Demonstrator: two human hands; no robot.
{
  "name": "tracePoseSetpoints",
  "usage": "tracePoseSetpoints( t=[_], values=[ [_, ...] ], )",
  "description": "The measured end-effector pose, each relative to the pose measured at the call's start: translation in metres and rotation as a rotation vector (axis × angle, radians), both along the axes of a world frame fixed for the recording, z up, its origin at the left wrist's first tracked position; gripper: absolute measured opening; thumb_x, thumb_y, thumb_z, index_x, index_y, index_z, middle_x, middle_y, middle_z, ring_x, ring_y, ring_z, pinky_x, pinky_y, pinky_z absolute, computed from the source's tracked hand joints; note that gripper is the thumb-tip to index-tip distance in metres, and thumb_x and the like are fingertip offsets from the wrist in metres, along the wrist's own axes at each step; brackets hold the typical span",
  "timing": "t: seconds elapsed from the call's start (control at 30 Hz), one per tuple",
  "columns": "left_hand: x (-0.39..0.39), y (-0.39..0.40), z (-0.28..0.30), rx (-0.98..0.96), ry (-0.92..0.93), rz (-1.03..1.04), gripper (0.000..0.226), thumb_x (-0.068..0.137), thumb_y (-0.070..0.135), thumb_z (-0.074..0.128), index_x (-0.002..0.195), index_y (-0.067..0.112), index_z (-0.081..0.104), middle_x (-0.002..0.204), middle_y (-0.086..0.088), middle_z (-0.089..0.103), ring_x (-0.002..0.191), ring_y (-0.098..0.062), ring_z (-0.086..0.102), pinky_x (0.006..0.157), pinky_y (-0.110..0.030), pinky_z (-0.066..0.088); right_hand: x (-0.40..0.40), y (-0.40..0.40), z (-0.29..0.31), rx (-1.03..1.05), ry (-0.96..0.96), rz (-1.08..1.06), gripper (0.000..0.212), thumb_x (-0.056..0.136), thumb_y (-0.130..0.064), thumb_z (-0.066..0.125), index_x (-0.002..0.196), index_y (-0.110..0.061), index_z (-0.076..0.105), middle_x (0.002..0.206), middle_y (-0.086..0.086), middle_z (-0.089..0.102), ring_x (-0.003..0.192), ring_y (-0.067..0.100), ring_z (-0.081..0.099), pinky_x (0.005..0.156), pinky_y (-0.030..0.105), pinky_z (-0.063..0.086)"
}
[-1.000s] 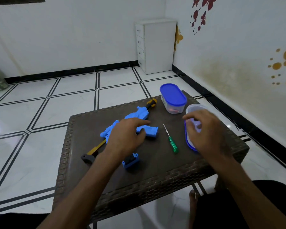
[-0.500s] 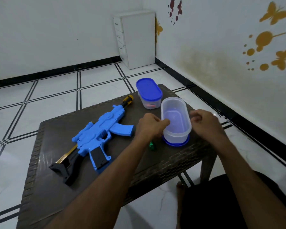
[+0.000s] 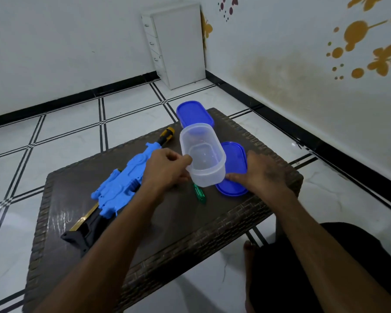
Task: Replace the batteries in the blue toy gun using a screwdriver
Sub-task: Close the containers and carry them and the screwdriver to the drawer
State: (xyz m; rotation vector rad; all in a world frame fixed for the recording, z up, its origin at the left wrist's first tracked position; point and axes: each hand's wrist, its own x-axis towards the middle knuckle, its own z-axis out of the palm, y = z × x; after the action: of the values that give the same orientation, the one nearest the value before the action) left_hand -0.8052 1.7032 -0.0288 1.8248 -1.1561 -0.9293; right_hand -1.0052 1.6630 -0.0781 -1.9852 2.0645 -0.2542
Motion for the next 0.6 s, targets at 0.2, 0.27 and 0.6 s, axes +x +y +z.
tracePoseSetpoints(
  t=[0.2, 0.27, 0.6],
  values=[
    [-0.008, 0.003, -0.008, 0.015, 0.016, -0.01, 0.015, 0.088, 0.022, 0.068, 0.076, 0.013, 0.064, 0.072, -0.009, 0.072, 0.067, -0.02, 0.072, 0.072, -0.043, 0.062, -0.004, -0.004, 0.001, 0.059, -0.267, -0.042, 0.052, 0.076, -0.049, 0.078, 0.104, -0.01, 0.057, 0.099, 0.005, 0.063, 0.093, 0.026, 0.061, 0.074, 0.039, 0.05],
    [-0.011, 0.001, -0.011, 0.012, 0.023, -0.017, 0.016, 0.088, 0.023, 0.068, 0.076, 0.013, 0.063, 0.071, -0.008, 0.072, 0.068, -0.02, 0.072, 0.072, -0.042, 0.062, -0.011, -0.005, 0.004, 0.026, -0.438, -0.058, 0.035, 0.078, -0.035, 0.079, 0.094, -0.009, 0.062, 0.088, 0.006, 0.066, 0.083, 0.024, 0.064, 0.07, 0.038, 0.052],
    [-0.034, -0.004, -0.033, 0.067, -0.006, -0.174, 0.017, 0.086, 0.028, 0.07, 0.09, 0.015, 0.061, 0.08, -0.003, 0.073, 0.074, -0.016, 0.073, 0.077, -0.044, 0.06, -0.014, 0.005, 0.018, -0.17, -0.859, 0.015, 0.013, 0.099, -0.022, 0.048, 0.11, -0.022, 0.041, 0.098, 0.004, 0.055, 0.074, 0.023, 0.056, 0.062, 0.035, 0.045]
  ],
)
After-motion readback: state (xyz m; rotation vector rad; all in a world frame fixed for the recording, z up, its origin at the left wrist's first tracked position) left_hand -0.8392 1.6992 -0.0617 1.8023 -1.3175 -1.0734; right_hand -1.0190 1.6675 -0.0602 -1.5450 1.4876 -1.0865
